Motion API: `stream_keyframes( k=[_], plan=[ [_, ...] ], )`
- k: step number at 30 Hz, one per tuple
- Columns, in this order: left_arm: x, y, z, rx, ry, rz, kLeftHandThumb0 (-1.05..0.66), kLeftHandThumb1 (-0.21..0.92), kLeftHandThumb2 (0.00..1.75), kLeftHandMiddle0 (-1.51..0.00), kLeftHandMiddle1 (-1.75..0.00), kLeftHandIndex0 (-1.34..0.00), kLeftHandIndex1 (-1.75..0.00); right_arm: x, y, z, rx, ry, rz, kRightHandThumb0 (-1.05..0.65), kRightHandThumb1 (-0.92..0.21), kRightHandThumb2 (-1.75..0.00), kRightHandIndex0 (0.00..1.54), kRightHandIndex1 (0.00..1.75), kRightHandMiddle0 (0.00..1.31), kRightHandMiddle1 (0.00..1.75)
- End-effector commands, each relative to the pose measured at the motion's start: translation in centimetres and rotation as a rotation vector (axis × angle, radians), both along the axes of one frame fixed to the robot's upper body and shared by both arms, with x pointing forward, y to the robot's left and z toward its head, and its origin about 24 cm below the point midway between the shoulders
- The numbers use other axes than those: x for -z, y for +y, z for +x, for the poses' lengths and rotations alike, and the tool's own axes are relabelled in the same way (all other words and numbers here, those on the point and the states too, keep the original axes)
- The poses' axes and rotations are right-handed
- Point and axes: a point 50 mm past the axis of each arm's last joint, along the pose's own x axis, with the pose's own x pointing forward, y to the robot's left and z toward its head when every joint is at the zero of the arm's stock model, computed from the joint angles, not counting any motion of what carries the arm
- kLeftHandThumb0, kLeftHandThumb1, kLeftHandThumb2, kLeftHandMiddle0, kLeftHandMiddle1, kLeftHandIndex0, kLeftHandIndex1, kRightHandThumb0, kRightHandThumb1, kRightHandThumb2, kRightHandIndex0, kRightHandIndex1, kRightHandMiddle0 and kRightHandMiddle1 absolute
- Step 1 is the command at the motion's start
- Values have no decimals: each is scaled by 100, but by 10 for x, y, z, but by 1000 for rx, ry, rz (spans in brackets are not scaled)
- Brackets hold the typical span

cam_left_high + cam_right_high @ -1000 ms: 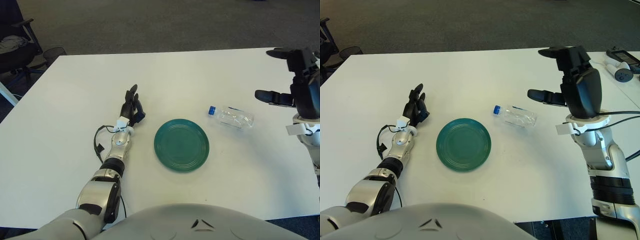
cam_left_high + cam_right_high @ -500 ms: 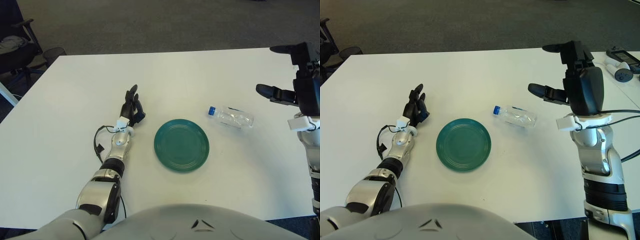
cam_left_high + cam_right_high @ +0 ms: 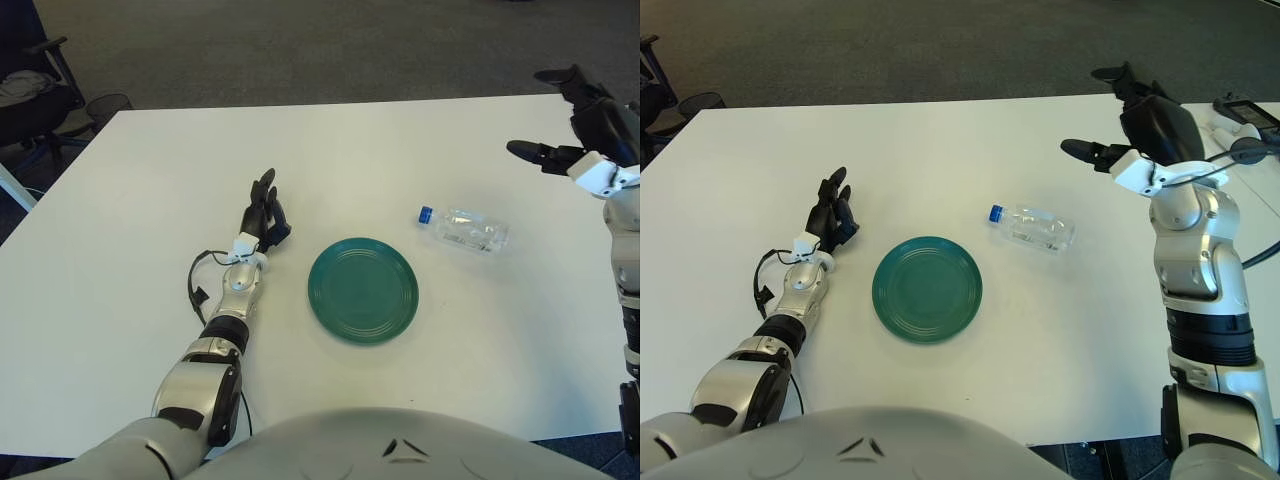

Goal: Put the bottle into the plate.

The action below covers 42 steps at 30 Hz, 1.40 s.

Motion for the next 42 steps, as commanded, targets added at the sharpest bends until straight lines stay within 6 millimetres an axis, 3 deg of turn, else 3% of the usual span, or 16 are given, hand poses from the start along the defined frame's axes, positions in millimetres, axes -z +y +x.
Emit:
stream_keyframes(
  k=[1, 7, 23, 37, 42],
  plan=[
    [42, 5, -37, -15, 186, 9, -87, 92, 106, -24, -1, 0, -46, 13, 6, 5, 0, 106, -64, -104, -92, -30, 0, 1, 0, 3],
    [42, 5, -37, -22, 182, 12, -86, 92, 106, -24, -1, 0, -46, 37, 10, 6, 38, 247, -139, -105, -92, -32, 0, 0, 0, 0],
    [44, 2, -40, -23, 184, 0, -84, 92, 106, -25, -1, 0, -47, 46, 16, -2, -38, 555, -424, -105, -92, -42, 0, 0, 0, 0],
    [44, 2, -40, -31, 194, -4, -85, 92, 105, -26, -2, 0, -51, 47, 19, -6, -106, 635, -490, -105, -92, -45, 0, 0, 0, 0],
    [44, 2, -40, -23, 190, 0, -86, 92, 105, -25, -1, 0, -50, 39, 26, -10, -146, 665, -524, -105, -92, -47, 0, 0, 0, 0]
  ],
)
